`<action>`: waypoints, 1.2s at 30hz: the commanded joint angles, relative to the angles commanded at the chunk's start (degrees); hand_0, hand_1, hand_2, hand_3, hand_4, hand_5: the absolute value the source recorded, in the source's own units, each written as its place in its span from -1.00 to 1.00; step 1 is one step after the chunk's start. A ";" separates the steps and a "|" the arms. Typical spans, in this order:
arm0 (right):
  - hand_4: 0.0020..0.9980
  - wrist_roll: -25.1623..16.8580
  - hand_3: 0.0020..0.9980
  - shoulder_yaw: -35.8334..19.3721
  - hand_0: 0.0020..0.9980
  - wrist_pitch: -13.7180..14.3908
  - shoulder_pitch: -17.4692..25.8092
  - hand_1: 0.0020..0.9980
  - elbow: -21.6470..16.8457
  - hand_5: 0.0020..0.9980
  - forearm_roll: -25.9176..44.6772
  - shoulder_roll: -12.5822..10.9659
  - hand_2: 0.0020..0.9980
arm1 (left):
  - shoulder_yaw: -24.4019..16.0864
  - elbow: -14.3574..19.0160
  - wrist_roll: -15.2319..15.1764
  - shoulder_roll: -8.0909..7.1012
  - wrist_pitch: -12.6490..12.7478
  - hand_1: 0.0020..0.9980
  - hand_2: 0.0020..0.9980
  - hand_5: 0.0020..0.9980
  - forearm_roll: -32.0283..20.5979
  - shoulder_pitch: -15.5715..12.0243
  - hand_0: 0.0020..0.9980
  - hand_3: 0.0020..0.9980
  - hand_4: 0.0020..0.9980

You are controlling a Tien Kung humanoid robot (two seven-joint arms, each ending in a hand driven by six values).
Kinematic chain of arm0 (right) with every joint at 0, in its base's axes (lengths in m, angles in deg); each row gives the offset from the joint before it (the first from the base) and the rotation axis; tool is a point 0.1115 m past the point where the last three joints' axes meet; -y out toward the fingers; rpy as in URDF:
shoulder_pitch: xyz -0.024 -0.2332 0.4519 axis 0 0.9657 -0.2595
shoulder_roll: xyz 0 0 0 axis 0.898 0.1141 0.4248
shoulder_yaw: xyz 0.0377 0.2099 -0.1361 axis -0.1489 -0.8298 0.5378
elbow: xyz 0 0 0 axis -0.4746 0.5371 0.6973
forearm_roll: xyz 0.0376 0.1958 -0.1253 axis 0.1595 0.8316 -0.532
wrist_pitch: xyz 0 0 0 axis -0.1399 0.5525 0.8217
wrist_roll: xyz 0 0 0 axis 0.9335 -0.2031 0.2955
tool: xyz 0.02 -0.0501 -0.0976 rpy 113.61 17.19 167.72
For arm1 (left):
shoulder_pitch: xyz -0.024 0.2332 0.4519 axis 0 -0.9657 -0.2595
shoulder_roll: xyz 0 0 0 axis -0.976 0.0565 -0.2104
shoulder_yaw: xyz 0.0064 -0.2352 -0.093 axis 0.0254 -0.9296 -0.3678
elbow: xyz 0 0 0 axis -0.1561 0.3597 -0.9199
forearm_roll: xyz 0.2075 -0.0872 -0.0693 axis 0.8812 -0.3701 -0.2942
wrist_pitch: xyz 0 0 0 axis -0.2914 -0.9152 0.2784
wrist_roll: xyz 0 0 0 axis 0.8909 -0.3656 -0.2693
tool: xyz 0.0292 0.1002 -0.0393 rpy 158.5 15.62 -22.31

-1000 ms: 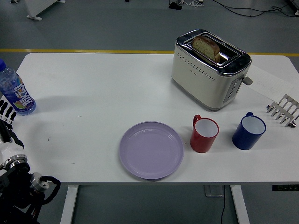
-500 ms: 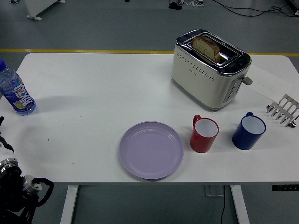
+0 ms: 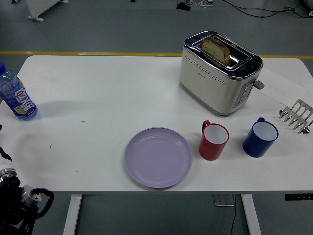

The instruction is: Push plate across desktop

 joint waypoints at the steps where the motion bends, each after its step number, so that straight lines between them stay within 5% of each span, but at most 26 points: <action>1: -0.71 -0.01 0.22 0.00 0.15 0.00 0.05 0.08 0.01 0.27 0.00 0.00 0.22 | -0.50 0.12 0.48 0.04 -0.38 0.42 0.55 1.00 0.31 -0.18 0.29 0.44 -0.05; 9: -0.71 -0.14 0.22 0.32 0.15 0.19 -0.08 0.08 0.08 0.26 0.55 0.00 0.22 | -4.72 1.93 5.07 0.06 -5.75 0.35 0.45 1.00 3.17 -1.16 0.19 0.35 -0.05; 18: -0.71 -0.22 0.22 0.68 0.15 0.47 -0.42 0.08 0.15 0.27 1.30 0.00 0.21 | -10.02 2.82 17.77 -0.98 -21.05 0.33 0.39 1.00 0.82 -1.64 0.16 0.31 -0.04; 22: -0.71 -0.21 0.22 0.76 0.15 0.52 -0.55 0.08 0.16 0.27 1.44 0.00 0.21 | -11.07 3.25 21.07 -1.26 -25.72 0.35 0.39 1.00 -2.15 -1.78 0.16 0.31 -0.01; 26: -0.71 -0.19 0.22 0.82 0.15 0.56 -0.62 0.08 0.16 0.26 1.54 0.00 0.21 | -11.86 3.98 22.58 -1.48 -28.10 0.36 0.38 1.00 -5.57 -1.93 0.17 0.31 0.00; 36: -0.72 -0.22 0.22 0.78 0.15 0.53 -0.78 0.08 0.19 0.26 1.46 0.00 0.21 | -12.68 4.16 23.38 -1.56 -29.26 0.36 0.37 1.00 -6.84 -2.10 0.17 0.31 0.00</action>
